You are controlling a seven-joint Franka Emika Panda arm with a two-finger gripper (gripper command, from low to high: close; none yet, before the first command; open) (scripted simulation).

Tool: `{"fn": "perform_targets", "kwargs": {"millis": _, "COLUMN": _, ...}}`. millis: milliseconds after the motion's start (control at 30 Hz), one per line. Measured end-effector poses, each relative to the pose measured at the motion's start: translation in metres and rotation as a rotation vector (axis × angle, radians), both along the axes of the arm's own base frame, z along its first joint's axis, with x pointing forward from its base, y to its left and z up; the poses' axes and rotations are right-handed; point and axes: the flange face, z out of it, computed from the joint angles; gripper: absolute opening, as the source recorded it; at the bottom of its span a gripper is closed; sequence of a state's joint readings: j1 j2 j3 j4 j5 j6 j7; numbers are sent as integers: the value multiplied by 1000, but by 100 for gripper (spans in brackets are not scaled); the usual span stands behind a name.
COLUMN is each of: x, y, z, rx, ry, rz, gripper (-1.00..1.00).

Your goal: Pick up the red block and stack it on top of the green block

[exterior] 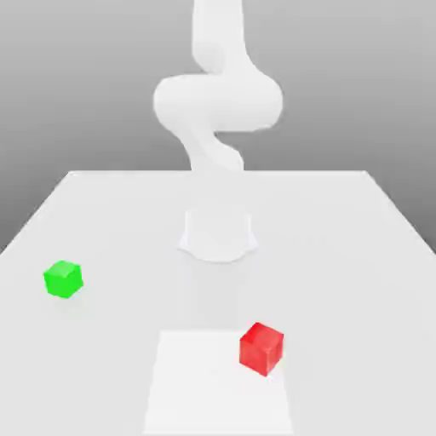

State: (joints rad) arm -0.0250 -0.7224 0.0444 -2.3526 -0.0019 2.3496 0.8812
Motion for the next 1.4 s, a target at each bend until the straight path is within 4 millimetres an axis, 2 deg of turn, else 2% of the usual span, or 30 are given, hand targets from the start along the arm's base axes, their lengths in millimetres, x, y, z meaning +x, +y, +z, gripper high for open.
{"fn": "perform_targets", "kwargs": {"millis": 133, "x": 43, "y": 18, "z": -99, "rx": 46, "ry": 148, "rz": -103, "gripper": 0}}
{"fn": "perform_targets", "kwargs": {"millis": 200, "x": 54, "y": 24, "z": -149, "rx": 69, "ry": 219, "rz": -154, "gripper": 0}}
{"fn": "perform_targets", "kwargs": {"millis": 300, "x": 61, "y": 31, "z": -224, "rx": 103, "ry": 326, "rz": -235, "gripper": 0}}
{"fn": "perform_targets", "kwargs": {"millis": 400, "x": 55, "y": 38, "z": -299, "rx": 139, "ry": 437, "rz": -321, "gripper": 0}}
{"fn": "perform_targets", "kwargs": {"millis": 500, "x": 34, "y": 45, "z": -373, "rx": 176, "ry": 552, "rz": -413, "gripper": 0}}
{"fn": "perform_targets", "kwargs": {"millis": 600, "x": 3, "y": 55, "z": -433, "rx": 207, "ry": 659, "rz": -495, "gripper": 0}}
{"fn": "perform_targets", "kwargs": {"millis": 633, "x": -2, "y": 55, "z": -446, "rx": 214, "ry": 676, "rz": -514, "gripper": 0}}
{"fn": "perform_targets", "kwargs": {"millis": 867, "x": -6, "y": 56, "z": -506, "rx": 222, "ry": 693, "rz": -532, "gripper": 0}}
{"fn": "perform_targets", "kwargs": {"millis": 900, "x": -7, "y": 56, "z": -514, "rx": 221, "ry": 694, "rz": -532, "gripper": -100}}
{"fn": "perform_targets", "kwargs": {"millis": 1133, "x": -7, "y": 56, "z": -515, "rx": 222, "ry": 692, "rz": -531, "gripper": -100}}
{"fn": "perform_targets", "kwargs": {"millis": 1400, "x": -7, "y": 55, "z": -457, "rx": 218, "ry": 692, "rz": -531, "gripper": -100}}
